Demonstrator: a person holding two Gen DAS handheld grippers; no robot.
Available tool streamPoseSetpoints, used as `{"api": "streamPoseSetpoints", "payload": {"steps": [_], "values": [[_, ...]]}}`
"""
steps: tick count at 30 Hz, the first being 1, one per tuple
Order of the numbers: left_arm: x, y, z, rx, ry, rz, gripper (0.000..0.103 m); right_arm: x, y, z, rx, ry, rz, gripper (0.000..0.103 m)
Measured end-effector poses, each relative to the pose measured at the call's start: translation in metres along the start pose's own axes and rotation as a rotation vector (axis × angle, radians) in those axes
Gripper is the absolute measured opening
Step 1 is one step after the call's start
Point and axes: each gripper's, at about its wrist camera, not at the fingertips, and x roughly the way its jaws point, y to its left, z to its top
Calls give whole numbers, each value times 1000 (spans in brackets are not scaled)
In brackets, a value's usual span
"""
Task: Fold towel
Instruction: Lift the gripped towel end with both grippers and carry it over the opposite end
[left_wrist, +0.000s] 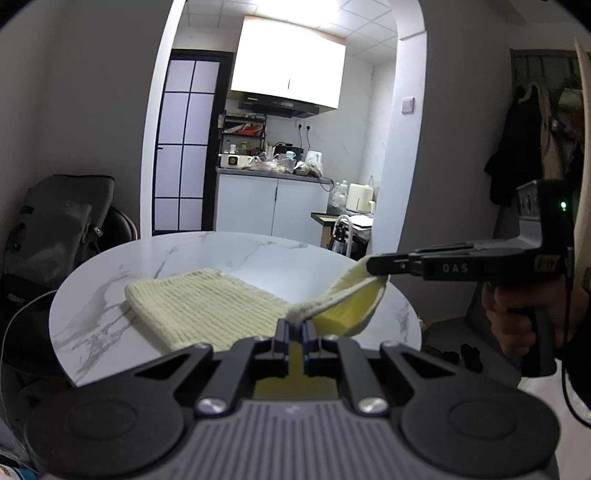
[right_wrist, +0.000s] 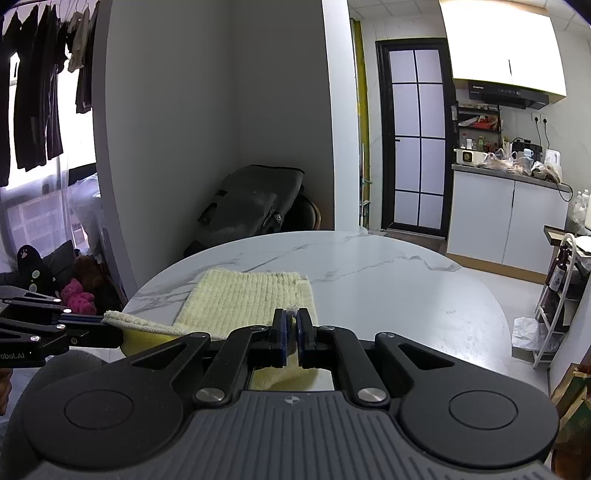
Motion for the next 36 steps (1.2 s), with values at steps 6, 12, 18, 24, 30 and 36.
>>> {"api": "streamPoseSetpoints", "payload": {"steps": [6, 12, 18, 24, 30, 36], "values": [[8, 15, 12, -4, -18, 1, 7, 18, -1, 13, -9, -12, 1, 6], [16, 34, 23, -26, -32, 18, 7, 41, -1, 29, -19, -23, 19, 6], [22, 51, 33, -48, -44, 43, 7, 61, 0, 43, -27, -32, 39, 6], [29, 66, 38, -61, -50, 62, 7, 82, -1, 55, -30, -39, 58, 6], [36, 81, 43, -89, -55, 65, 7, 101, -3, 64, -32, -40, 68, 6], [44, 93, 47, -103, -52, 77, 7, 115, -4, 69, -35, -33, 77, 6]]}}
